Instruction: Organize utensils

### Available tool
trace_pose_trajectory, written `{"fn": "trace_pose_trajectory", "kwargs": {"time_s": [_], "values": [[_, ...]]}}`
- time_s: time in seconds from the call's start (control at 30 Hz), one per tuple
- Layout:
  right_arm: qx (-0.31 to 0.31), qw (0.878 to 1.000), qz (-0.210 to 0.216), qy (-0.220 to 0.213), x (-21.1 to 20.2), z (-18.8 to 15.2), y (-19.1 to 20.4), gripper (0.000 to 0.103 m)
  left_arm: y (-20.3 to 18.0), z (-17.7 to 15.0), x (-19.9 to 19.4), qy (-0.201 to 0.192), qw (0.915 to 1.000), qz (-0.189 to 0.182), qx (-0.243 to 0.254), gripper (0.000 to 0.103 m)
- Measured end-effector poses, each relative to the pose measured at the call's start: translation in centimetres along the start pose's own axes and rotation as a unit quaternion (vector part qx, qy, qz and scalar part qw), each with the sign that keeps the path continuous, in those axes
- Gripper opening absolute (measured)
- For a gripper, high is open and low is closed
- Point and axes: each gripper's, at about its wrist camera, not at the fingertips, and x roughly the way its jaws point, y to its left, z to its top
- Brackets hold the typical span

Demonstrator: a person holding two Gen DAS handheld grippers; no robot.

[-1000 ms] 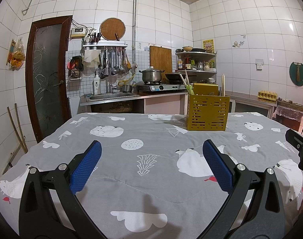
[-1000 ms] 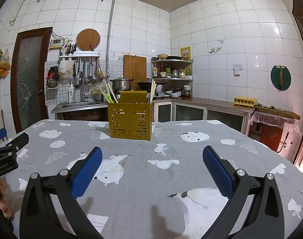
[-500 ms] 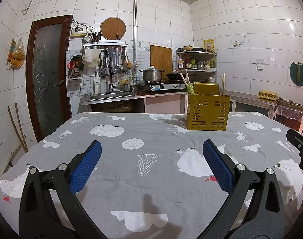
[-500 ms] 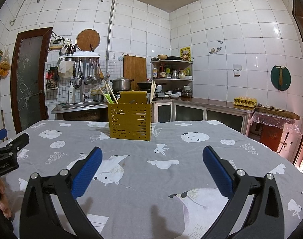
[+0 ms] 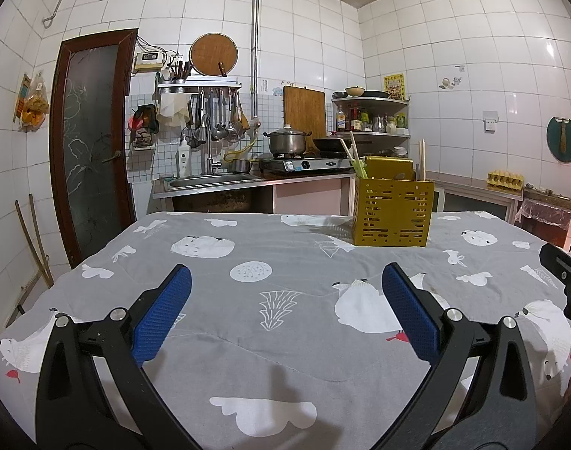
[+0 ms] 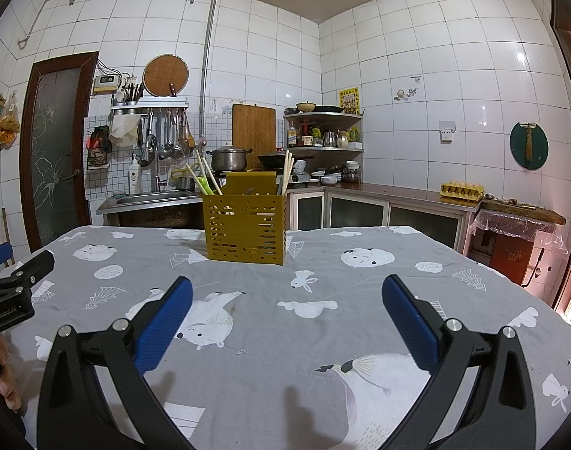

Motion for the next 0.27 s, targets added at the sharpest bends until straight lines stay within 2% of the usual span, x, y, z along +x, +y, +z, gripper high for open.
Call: {"fn": "trace_pose_trajectory", "kwargs": {"time_s": [0.27], "values": [[0.0,1.0,0.0,0.0,-0.03,-0.03,0.04,0.099,-0.17,-0.03,-0.02,0.004,1.0,-0.003,0.0,0.098]]}}
